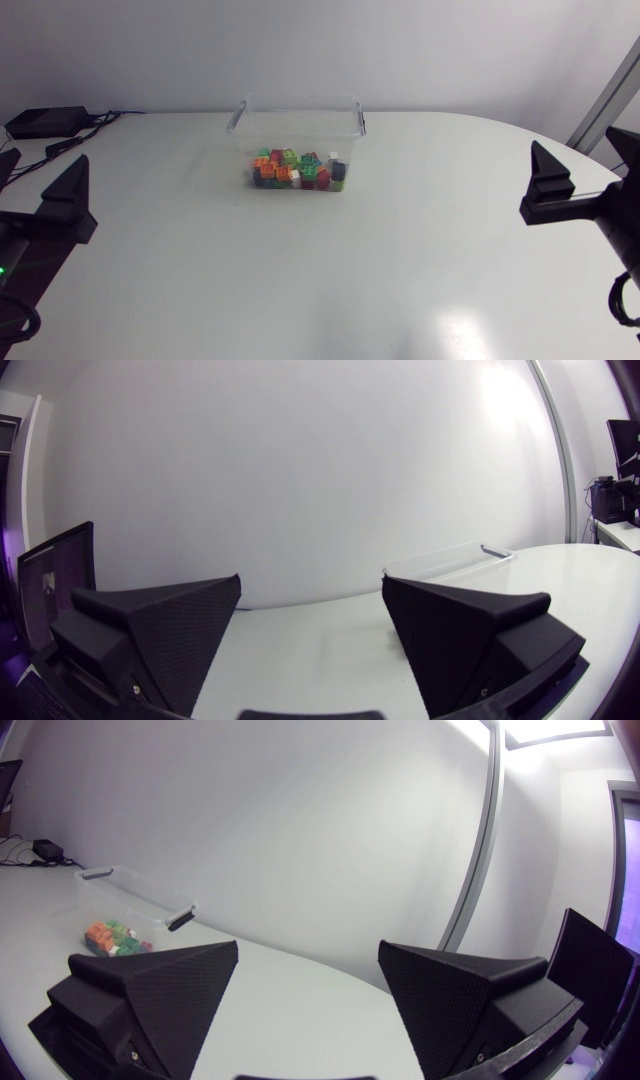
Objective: Place the duplo bricks in the container
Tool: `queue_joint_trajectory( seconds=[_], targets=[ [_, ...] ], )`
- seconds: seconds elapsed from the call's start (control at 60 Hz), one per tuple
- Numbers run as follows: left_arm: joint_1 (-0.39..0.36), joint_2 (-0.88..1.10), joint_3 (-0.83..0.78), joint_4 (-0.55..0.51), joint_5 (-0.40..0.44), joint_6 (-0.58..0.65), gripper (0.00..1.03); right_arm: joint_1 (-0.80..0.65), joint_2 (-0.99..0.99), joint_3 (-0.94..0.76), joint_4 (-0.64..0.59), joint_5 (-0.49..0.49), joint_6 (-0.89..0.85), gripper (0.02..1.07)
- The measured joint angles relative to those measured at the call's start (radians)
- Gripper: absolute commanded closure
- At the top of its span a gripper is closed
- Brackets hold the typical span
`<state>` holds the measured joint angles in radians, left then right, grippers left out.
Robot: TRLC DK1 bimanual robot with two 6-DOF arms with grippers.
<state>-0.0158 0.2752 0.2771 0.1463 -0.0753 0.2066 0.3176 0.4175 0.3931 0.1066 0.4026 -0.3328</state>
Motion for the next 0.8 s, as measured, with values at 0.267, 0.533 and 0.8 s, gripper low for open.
queue_joint_trajectory(
  seconds=[0.267,0.533,0.8],
  targets=[
    [0.002,-0.096,-0.098,-0.056,0.026,-0.057,0.05,-0.115,-0.150,-0.140,-0.037,-0.149,0.103,0.06],
    [0.005,-0.197,-0.188,-0.108,0.051,-0.130,0.05,-0.230,-0.303,-0.275,-0.077,-0.300,0.217,0.06],
    [0.008,-0.266,-0.260,-0.150,0.071,-0.182,0.05,-0.312,-0.407,-0.376,-0.104,-0.399,0.304,0.06]
  ],
)
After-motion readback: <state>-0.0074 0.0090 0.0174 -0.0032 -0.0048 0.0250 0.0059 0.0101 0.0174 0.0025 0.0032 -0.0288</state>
